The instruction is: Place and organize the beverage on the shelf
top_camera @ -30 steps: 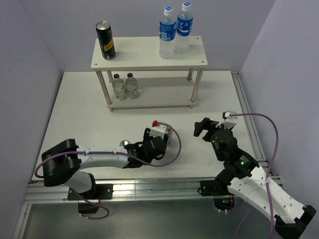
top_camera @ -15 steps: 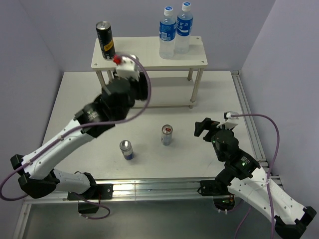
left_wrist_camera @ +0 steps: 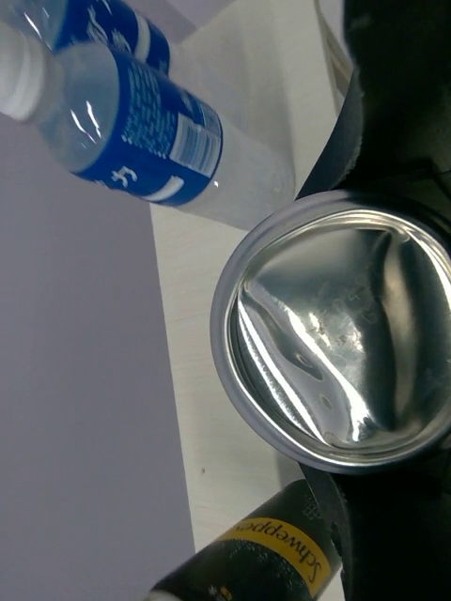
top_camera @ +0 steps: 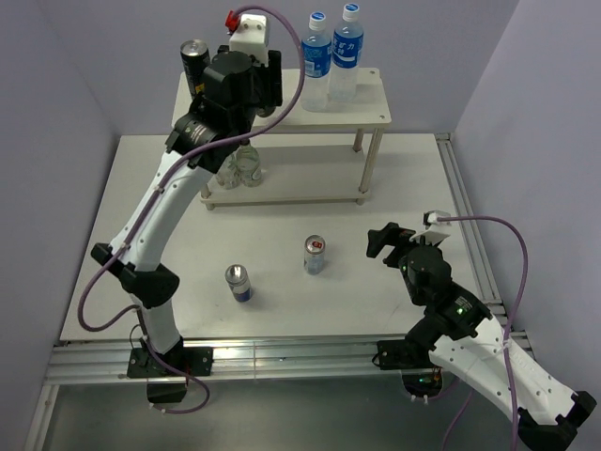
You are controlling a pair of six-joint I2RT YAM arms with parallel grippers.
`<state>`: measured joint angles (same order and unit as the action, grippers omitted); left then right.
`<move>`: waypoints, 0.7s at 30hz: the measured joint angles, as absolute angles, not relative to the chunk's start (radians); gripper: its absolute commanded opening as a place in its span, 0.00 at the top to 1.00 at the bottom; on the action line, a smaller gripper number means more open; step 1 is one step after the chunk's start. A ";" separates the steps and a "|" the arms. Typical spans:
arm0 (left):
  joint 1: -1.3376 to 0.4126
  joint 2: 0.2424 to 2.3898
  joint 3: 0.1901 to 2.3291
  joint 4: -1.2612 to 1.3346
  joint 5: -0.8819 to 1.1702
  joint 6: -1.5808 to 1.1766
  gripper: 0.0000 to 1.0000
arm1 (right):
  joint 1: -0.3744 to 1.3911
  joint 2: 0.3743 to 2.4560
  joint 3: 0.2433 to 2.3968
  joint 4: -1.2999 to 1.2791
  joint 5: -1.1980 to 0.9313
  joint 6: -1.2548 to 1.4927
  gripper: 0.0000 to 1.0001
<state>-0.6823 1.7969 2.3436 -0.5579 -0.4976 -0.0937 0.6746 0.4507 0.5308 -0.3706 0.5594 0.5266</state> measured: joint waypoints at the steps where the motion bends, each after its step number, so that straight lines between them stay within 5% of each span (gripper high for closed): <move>1: -0.671 1.816 2.349 -0.563 -0.492 -0.088 1.00 | 0.675 0.449 0.531 -0.371 0.559 0.527 0.00; 18: -0.488 1.915 2.368 -0.587 -0.414 -0.086 1.00 | 0.675 0.435 0.531 -0.371 0.557 0.527 0.00; 20: -0.488 1.921 2.368 -0.580 -0.412 -0.087 0.96 | 0.675 0.435 0.531 -0.371 0.557 0.527 0.00; 21: -0.488 1.924 2.368 -0.571 -0.411 -0.087 0.84 | 0.675 0.435 0.531 -0.371 0.557 0.527 0.00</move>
<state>-0.4877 1.9240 2.3676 -0.5709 -0.4114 -0.0868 0.6746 0.4351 0.5308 -0.3710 0.5571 0.5270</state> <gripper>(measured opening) 0.629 0.998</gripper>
